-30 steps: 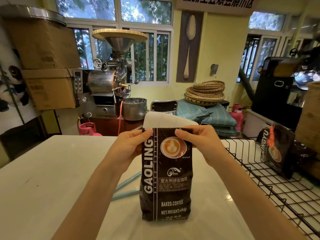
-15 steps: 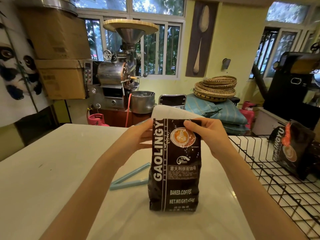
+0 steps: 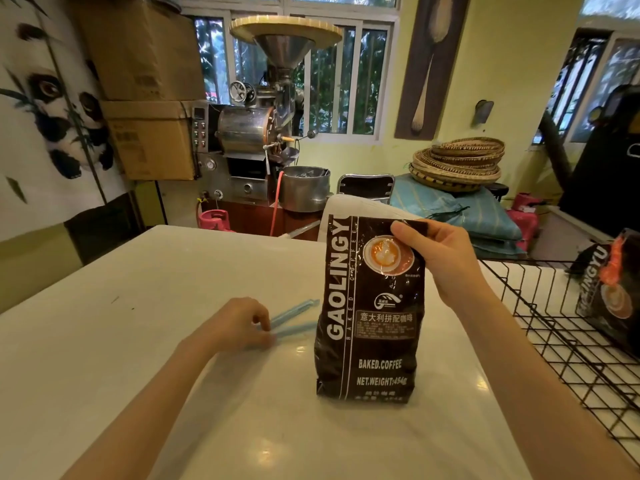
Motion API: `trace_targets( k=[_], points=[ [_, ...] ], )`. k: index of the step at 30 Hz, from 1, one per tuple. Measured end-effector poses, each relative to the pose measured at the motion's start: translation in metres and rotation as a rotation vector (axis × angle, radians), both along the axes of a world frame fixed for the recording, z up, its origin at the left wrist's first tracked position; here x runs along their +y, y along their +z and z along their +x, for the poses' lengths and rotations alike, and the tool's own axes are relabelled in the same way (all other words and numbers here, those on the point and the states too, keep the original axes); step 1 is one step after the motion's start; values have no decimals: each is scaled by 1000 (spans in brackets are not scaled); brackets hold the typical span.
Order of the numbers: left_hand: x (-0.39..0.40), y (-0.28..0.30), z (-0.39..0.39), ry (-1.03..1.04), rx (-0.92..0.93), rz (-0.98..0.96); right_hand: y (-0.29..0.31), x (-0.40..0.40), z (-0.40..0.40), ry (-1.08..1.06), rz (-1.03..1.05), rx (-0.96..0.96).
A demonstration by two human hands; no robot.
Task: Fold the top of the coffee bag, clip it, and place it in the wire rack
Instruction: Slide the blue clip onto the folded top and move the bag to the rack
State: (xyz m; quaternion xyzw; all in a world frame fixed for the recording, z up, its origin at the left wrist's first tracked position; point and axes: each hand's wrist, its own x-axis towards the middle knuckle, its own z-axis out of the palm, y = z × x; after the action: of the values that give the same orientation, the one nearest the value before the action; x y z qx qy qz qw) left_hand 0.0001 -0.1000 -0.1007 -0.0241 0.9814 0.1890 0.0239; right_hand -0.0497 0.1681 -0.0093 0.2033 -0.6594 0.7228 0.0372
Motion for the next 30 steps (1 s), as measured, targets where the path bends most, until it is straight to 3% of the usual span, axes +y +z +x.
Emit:
trace_targets(
  k=[3,6,8,12,17,23,27,30],
  points=[
    [3,18,-2,73,90,393,0,1,0,0,-3,-7],
    [10,45,0,101,293,817,0,3,1,-2,2,-1],
    [19,66,3,22,391,953,1,4,2,-3,17,16],
    [45,97,5,-178,494,916,2,5,4,2,4,20],
    [69,108,-4,-266,492,954,0,6,5,-19,6,47],
    [90,100,-9,-271,401,981,-2,5,8,-10,-20,97],
    [100,91,-11,-249,364,1124,-2,5,9,-42,-24,130],
    [102,89,-11,-219,410,1201,3,10,9,-36,52,32]
  ],
)
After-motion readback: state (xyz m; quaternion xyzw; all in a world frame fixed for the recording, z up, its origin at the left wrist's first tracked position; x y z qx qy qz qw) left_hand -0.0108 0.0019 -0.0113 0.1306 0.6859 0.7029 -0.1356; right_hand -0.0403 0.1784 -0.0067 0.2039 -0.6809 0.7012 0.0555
